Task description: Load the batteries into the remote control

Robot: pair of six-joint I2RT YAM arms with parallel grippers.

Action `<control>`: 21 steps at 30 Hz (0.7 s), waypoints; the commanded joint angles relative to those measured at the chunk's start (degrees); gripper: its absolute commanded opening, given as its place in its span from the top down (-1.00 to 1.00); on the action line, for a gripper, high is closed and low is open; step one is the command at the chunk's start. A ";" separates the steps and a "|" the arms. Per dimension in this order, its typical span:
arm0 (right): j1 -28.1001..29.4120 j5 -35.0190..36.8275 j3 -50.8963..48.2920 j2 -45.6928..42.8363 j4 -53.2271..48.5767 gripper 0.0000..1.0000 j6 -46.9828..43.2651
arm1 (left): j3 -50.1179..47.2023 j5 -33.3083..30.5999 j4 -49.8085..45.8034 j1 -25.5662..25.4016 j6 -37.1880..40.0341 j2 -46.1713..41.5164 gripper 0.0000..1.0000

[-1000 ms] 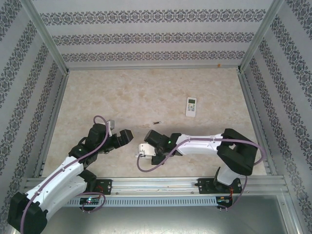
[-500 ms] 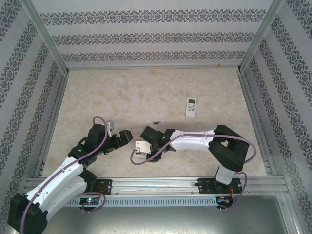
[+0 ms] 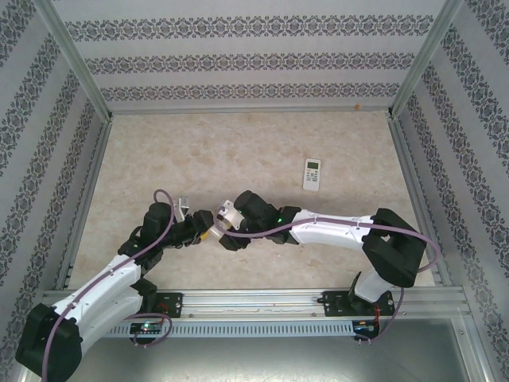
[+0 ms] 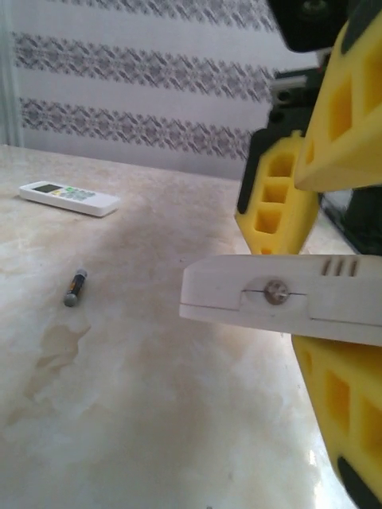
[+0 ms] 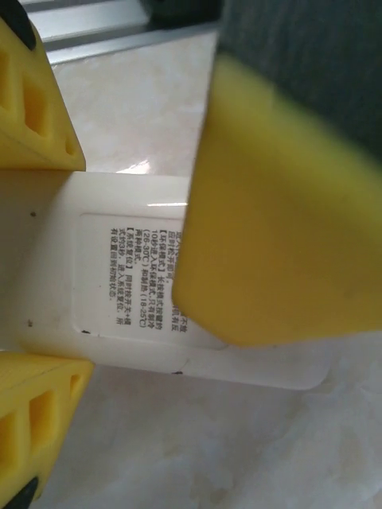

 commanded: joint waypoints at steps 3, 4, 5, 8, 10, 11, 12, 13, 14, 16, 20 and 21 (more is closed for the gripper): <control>0.45 -3.95 -0.48 -0.63 6.23 0.17 9.44 | 1.73 -2.32 -4.46 1.22 -2.43 0.56 0.43; 0.62 -3.95 -0.23 -0.58 5.98 0.14 9.83 | 2.81 -4.03 -7.39 1.25 -1.66 0.57 0.48; 0.67 -4.19 0.17 -0.66 5.69 0.09 10.24 | 4.19 -5.57 -10.49 1.37 -0.40 0.60 0.52; 0.16 -4.15 2.19 -2.10 3.63 -0.16 12.72 | 11.24 -11.66 -22.67 1.34 5.13 1.72 0.64; -1.32 -4.50 3.04 -4.67 2.85 -0.35 15.12 | 18.50 -17.84 -33.41 1.40 12.15 3.70 0.64; -2.42 -4.80 2.77 -6.51 3.02 -0.53 16.20 | 22.43 -21.93 -38.39 1.37 16.41 5.32 0.66; -3.41 -4.83 2.48 -8.21 3.20 -0.67 17.09 | 25.55 -24.87 -41.96 1.42 19.75 7.18 0.68; -4.70 -4.77 1.94 -10.15 3.11 -0.81 18.14 | 29.40 -28.34 -45.24 1.41 23.75 9.91 0.69; -6.04 -4.30 1.42 -11.86 2.88 -0.89 19.04 | 33.90 -31.75 -48.92 1.41 28.14 13.46 0.69; -8.25 -1.60 0.61 -14.56 0.88 -0.95 20.17 | 42.69 -38.02 -56.03 1.38 36.17 21.93 0.72; -14.31 0.43 0.28 -16.76 -6.73 -0.96 26.40 | 59.23 -51.00 -67.51 1.45 46.36 39.48 0.80; -16.14 -1.12 0.43 -16.74 -8.86 -0.95 28.65 | 62.36 -53.38 -68.83 1.51 47.65 43.06 0.81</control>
